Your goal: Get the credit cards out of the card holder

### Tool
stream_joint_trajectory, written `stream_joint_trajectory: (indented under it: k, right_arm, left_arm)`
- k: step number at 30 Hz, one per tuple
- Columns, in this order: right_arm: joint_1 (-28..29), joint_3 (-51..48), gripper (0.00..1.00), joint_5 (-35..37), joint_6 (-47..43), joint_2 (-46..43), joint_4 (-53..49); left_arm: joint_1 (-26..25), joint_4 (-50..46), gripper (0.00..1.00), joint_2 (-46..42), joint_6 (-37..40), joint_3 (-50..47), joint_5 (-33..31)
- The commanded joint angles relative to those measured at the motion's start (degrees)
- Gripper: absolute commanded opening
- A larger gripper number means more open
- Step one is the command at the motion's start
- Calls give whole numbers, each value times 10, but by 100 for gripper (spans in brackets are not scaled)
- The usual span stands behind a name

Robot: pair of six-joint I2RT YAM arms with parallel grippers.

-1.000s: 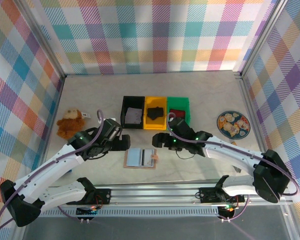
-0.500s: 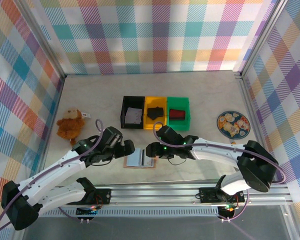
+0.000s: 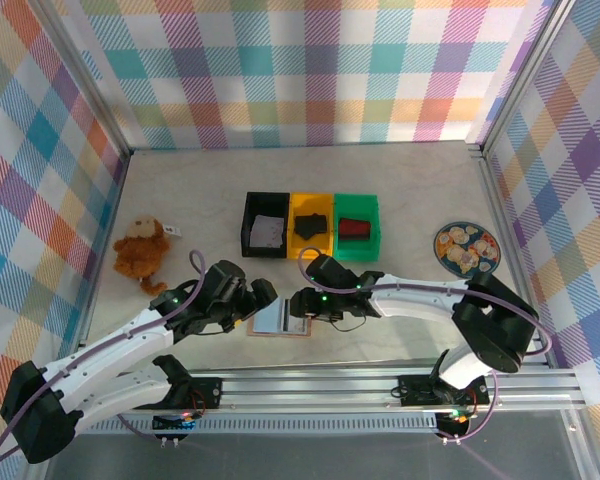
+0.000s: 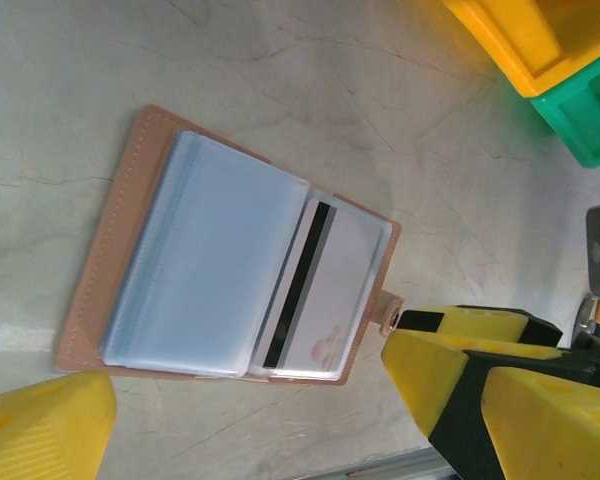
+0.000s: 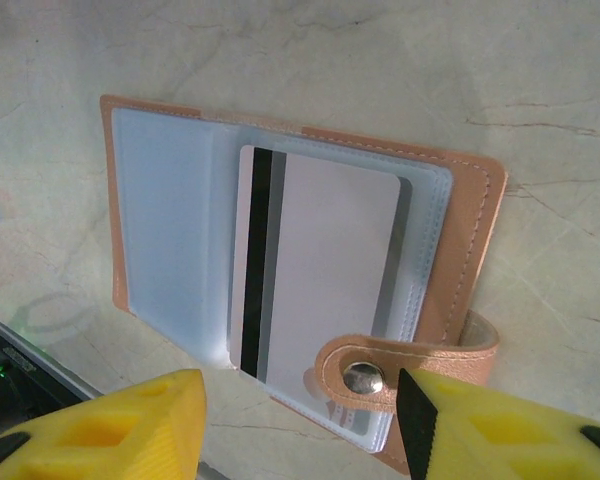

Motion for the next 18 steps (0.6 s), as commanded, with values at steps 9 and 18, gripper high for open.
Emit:
stream_joint_trajectory:
  k: [9,18]
  right_arm:
    - [3,16,51,16,18,23,-10]
    - [3,16,51,29,13,16,-26]
  left_arm:
    - [-46,63,88,58,-45,-2,-5]
    - [-61,115,81,117,-54,-11,-10]
